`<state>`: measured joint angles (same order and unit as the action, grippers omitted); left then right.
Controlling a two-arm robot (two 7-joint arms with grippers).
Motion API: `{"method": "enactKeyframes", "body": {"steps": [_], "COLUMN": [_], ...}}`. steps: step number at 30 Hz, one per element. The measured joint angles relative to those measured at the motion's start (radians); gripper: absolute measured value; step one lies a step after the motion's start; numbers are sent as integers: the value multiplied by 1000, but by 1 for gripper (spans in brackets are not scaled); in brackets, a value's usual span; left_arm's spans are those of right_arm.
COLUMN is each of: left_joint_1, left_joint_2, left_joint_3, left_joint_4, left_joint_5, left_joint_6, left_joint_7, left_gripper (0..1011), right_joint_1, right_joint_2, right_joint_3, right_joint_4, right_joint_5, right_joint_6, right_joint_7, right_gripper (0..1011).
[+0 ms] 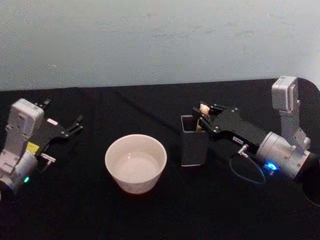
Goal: Pick up the stirring spoon with one hand, stir inside the cup, then place it back in its original position.
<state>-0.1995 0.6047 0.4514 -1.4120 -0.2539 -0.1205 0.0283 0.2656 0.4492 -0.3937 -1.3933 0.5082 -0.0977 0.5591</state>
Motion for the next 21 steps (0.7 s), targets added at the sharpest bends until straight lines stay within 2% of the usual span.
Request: {"method": "enactKeyframes", "body": {"steps": [7,11,15,16,18,19,21], "left_joint_1": [0,0,0,0,0,0,0], "left_joint_2": [0,0,0,0,0,0,0], "left_joint_3": [0,0,0,0,0,0,0], "left_joint_4": [0,0,0,0,0,0,0], "left_joint_5": [0,0,0,0,0,0,0], "left_joint_6": [0,0,0,0,0,0,0], "left_joint_7": [0,0,0,0,0,0,0], "left_gripper": [1001,1001,1001,1001,1001,1001,1001], "right_joint_1": [0,0,0,0,0,0,0], "right_joint_2": [0,0,0,0,0,0,0], "right_joint_3": [1,1,1,1,1,1,1], "right_joint_4": [0,0,0,0,0,0,0], "right_joint_5": [2,2,3,3,3,3,3], "right_joint_6": [-2,-2,-2,-2,-3,-3,-3], "right_joint_7": [1,2,2,3,3,3,3], "right_gripper": [243,390,479,536,582,645,683]}}
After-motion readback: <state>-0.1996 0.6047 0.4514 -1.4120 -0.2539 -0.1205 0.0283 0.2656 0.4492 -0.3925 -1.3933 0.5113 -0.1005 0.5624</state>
